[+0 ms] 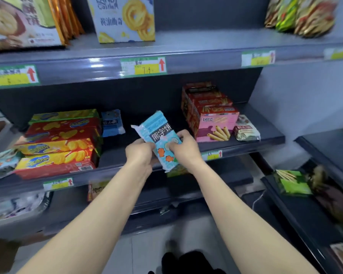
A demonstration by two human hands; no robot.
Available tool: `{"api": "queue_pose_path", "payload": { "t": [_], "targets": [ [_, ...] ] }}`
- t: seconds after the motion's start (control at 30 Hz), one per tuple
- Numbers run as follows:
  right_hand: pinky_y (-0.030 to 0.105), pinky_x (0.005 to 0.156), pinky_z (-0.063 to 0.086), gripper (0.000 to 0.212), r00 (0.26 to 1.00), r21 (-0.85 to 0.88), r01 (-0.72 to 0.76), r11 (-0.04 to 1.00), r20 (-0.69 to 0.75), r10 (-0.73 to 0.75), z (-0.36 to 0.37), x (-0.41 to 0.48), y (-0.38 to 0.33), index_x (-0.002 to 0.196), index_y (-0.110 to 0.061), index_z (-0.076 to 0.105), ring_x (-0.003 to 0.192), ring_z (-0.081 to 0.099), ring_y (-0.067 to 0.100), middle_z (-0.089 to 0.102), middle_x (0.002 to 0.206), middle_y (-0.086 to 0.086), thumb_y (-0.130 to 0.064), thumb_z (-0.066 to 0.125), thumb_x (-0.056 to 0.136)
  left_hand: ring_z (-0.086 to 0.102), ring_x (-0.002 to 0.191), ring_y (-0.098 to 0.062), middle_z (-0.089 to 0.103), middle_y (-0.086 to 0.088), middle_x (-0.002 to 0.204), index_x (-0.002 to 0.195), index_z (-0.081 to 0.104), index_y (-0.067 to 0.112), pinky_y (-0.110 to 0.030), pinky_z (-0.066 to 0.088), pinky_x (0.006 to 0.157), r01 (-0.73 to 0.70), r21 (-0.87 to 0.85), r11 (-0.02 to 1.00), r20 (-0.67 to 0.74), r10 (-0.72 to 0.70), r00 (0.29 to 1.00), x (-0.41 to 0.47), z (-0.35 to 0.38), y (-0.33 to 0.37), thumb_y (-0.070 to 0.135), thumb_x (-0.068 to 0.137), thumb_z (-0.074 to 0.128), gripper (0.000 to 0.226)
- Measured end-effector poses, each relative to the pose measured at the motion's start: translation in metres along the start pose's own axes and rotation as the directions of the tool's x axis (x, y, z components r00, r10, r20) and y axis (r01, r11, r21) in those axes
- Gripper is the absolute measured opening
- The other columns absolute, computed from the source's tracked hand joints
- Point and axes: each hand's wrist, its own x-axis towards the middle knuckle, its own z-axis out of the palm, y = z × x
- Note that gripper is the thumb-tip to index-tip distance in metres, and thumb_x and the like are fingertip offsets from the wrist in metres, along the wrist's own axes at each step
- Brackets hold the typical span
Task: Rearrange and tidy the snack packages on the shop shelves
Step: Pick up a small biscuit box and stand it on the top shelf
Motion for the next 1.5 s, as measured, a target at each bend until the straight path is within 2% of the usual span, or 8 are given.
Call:
{"api": "queue_pose_path", "payload": {
  "t": [0.2,0.33,0.6,0.73,0.97,1.1,1.33,1.5],
  "targets": [
    [0.019,0.052,0.048,0.019,0.983,0.092,0.062,0.994,-0.175,-0.045,-0.058,-0.056,-0.005,0.097,-0.012,0.046,0.08,0.062,0.013,0.059,0.091,-0.001,-0.011,0.062,0.086,0.07,0.079,-0.021,0.07,-0.006,0.09,0.087,0.062,0.018,-0.034,0.058,0.058,-0.125,0.086,0.988,0.136,0.113,0.984,-0.072,0.034,-0.003,-0.006,0.09,0.048,0.028],
    [0.029,0.067,0.058,0.02,0.955,0.127,0.163,0.978,-0.269,-0.124,-0.089,-0.075,-0.021,0.101,-0.01,0.047,0.086,0.066,0.015,0.06,0.09,-0.005,-0.01,0.061,0.087,0.07,0.071,-0.015,0.069,-0.001,0.087,0.093,0.06,0.025,-0.028,0.056,0.053,-0.255,0.07,0.964,0.22,0.235,0.947,-0.107,0.058,0.005,-0.012,0.086,0.049,0.039],
    [0.034,0.076,0.058,0.02,0.87,0.14,0.406,0.903,-0.363,-0.334,-0.134,-0.051,-0.068,0.105,-0.015,0.048,0.095,0.064,0.013,0.062,0.1,-0.003,-0.011,0.06,0.089,0.066,0.074,-0.01,0.066,-0.002,0.088,0.109,0.06,0.026,-0.012,0.049,0.048,-0.559,0.001,0.829,0.283,0.536,0.795,-0.128,0.108,0.053,-0.012,0.084,0.051,0.046],
    [0.023,0.073,0.056,0.02,0.83,0.155,0.499,0.852,-0.369,-0.419,-0.173,-0.01,-0.096,0.106,-0.016,0.048,0.096,0.063,0.012,0.062,0.105,0.0,-0.013,0.061,0.09,0.067,0.061,-0.003,0.066,0.001,0.083,0.106,0.06,0.024,-0.013,0.049,0.048,-0.642,-0.04,0.766,0.305,0.621,0.722,-0.116,0.157,0.09,-0.014,0.083,0.051,0.045],
    [0.027,0.079,0.056,0.026,0.768,0.039,0.592,0.805,-0.331,-0.549,-0.244,0.078,-0.131,0.107,-0.019,0.044,0.102,0.059,0.013,0.057,0.109,-0.003,-0.008,0.06,0.089,0.065,0.069,-0.007,0.064,-0.004,0.085,0.105,0.06,0.023,-0.014,0.052,0.049,-0.731,-0.001,0.683,0.319,0.693,0.647,-0.079,0.25,0.147,-0.015,0.084,0.051,0.044],
    [0.013,0.071,0.053,0.03,0.753,-0.014,0.617,0.787,-0.282,-0.595,-0.276,0.127,-0.152,0.111,-0.012,0.047,0.09,0.057,0.005,0.053,0.097,-0.008,-0.006,0.063,0.087,0.065,0.071,-0.008,0.064,-0.003,0.084,0.089,0.059,0.03,-0.018,0.054,0.051,-0.771,0.038,0.636,0.324,0.722,0.611,-0.056,0.289,0.175,-0.014,0.084,0.05,0.046],
    [0.035,0.084,0.057,0.025,0.804,-0.021,0.589,0.808,-0.09,-0.588,-0.315,0.199,-0.187,0.108,-0.01,0.049,0.101,0.061,0.019,0.062,0.109,0.004,-0.002,0.06,0.087,0.067,0.067,-0.008,0.065,0.002,0.078,0.102,0.057,0.032,-0.021,0.056,0.052,-0.802,0.037,0.596,0.281,0.764,0.581,-0.01,0.338,0.211,-0.016,0.081,0.05,0.053],
    [0.029,0.077,0.055,0.022,0.832,-0.031,0.554,0.832,-0.019,-0.555,-0.321,0.241,-0.198,0.111,-0.008,0.052,0.098,0.061,0.019,0.062,0.109,0.005,-0.003,0.057,0.09,0.07,0.086,-0.023,0.07,-0.004,0.087,0.087,0.067,0.028,-0.038,0.06,0.072,-0.773,0.072,0.63,0.252,0.739,0.625,0.029,0.354,0.224,-0.017,0.078,0.052,0.049]
  ]
}}
